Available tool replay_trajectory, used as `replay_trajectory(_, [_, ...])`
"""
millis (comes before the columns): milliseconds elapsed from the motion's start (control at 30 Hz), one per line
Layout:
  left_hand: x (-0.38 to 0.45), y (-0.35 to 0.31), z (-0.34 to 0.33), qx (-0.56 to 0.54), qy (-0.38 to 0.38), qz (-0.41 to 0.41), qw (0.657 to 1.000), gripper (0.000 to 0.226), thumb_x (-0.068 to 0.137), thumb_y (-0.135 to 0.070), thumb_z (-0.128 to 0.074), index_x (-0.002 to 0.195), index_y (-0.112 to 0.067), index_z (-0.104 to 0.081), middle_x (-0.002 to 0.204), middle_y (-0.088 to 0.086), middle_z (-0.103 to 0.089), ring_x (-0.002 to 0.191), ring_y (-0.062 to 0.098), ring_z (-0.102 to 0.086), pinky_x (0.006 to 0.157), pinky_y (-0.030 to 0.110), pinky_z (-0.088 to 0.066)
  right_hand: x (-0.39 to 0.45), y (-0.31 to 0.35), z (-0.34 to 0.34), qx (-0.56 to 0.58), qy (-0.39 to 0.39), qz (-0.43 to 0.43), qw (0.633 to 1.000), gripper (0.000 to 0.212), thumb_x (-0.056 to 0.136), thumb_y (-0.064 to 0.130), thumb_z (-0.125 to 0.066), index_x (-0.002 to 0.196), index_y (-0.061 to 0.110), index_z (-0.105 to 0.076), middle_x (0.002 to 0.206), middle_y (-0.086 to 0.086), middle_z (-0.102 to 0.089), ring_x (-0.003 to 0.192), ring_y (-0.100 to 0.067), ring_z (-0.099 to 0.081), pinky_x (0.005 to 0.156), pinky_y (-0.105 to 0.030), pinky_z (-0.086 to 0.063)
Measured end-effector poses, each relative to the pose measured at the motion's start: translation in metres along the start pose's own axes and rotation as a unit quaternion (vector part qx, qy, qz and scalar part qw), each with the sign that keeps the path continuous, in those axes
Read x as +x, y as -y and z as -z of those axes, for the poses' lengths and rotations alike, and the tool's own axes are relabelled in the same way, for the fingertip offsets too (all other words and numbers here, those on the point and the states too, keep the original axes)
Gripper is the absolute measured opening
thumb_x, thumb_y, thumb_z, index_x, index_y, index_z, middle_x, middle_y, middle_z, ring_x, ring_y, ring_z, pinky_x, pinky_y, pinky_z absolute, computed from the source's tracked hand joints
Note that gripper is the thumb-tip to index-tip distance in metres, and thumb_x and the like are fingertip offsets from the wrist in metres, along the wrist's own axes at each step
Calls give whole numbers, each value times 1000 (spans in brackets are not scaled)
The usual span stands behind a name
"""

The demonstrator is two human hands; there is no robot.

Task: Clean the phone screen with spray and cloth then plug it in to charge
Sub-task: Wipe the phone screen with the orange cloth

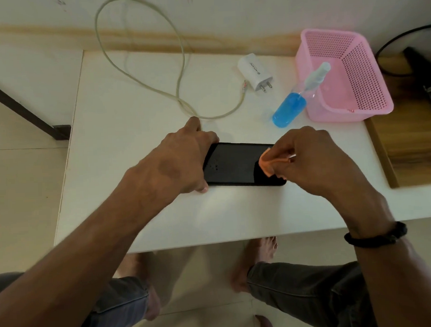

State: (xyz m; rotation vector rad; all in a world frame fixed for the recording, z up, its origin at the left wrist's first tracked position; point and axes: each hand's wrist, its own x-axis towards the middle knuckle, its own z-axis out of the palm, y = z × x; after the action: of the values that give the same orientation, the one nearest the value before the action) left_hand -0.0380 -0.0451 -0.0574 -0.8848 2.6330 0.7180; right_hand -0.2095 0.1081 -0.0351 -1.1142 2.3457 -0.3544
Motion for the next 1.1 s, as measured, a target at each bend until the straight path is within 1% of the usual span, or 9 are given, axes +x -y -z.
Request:
replay_trajectory(100, [-3, 7, -2, -9, -9, -17, 1000, 87, 67, -28, -93, 144, -27, -52, 131, -2, -44, 103, 29, -62, 90, 43, -55, 7, 4, -10, 0, -67, -20, 998, 10, 92, 17, -77, 92, 26, -81, 92, 9, -77, 78, -1, -70, 65, -1, -43])
replay_trajectory(167, [-8, 14, -5, -46, -39, -15, 998, 103, 65, -33, -95, 153, -28, -43, 135, -5, -49, 108, 24, -62, 95, 39, -53, 9, 10, -19, 9, -100, -19, 995, 14, 95, 14, -73, 100, 23, -82, 101, 4, -77, 90, -8, -71, 79, -8, -46])
replay_trajectory(367, [-27, 33, -25, -171, -141, -39, 974, 115, 59, -41, -98, 156, -40, -34, 135, -16, -63, 70, 2, -69, 78, 23, -57, 10, 31, -35, 14, -125, 3, 992, 20, 97, 7, -65, 100, 17, -81, 101, 3, -71, 90, -14, -68, 87, -15, -47])
replay_trajectory(500, [-32, 36, -34, -200, -158, -37, 966, 111, 62, -39, -97, 155, -40, -36, 138, -16, -64, 65, -1, -69, 76, 19, -57, 9, 47, -43, -5, -114, 41, 993, 17, 99, 11, -66, 105, 17, -80, 107, 3, -70, 87, -8, -61, 75, -1, -37])
replay_trajectory(633, [-30, 33, -31, -170, -153, -26, 973, 110, 62, -40, -96, 154, -36, -37, 137, -15, -64, 77, 8, -70, 85, 39, -60, 4, 59, -46, -68, -60, 100, 991, 17, 95, 6, -66, 94, 13, -82, 108, -2, -68, 94, -18, -67, 84, -23, -52])
replay_trajectory(733, [-30, 30, -30, -101, -163, -9, 981, 101, 64, -48, -93, 151, -34, -43, 126, -11, -68, 99, 20, -68, 86, 42, -57, -3, 63, -42, -80, 2, 122, 989, 20, 94, 6, -67, 92, 19, -83, 105, 9, -61, 88, -8, -57, 71, -5, -42])
replay_trajectory(867, [-30, 26, -26, -64, -166, -2, 984, 85, 66, -50, -91, 141, -35, -55, 120, -11, -70, 96, 18, -68, 78, 35, -53, -4, 58, -33, -104, 79, 104, 986, 26, 93, 9, -68, 91, 30, -83, 96, 17, -60, 83, -4, -59, 60, 2, -35])
replay_trajectory(1000, [-31, 21, -23, -68, -162, 6, 985, 77, 65, -48, -92, 134, -36, -61, 120, -13, -70, 91, 16, -68, 77, 35, -54, -3, 42, -23, -94, 79, 66, 990, 27, 91, 9, -72, 105, 29, -83, 104, 17, -71, 76, -2, -55, 59, 0, -31])
replay_trajectory(1100, [-32, 21, -22, -71, -158, 9, 985, 78, 65, -49, -92, 135, -34, -61, 117, -13, -70, 93, 16, -68, 79, 37, -57, -1, 27, -14, -81, 60, 15, 995, 21, 87, 13, -79, 96, 31, -82, 78, 28, -56, 65, 3, -52, 54, -3, -32])
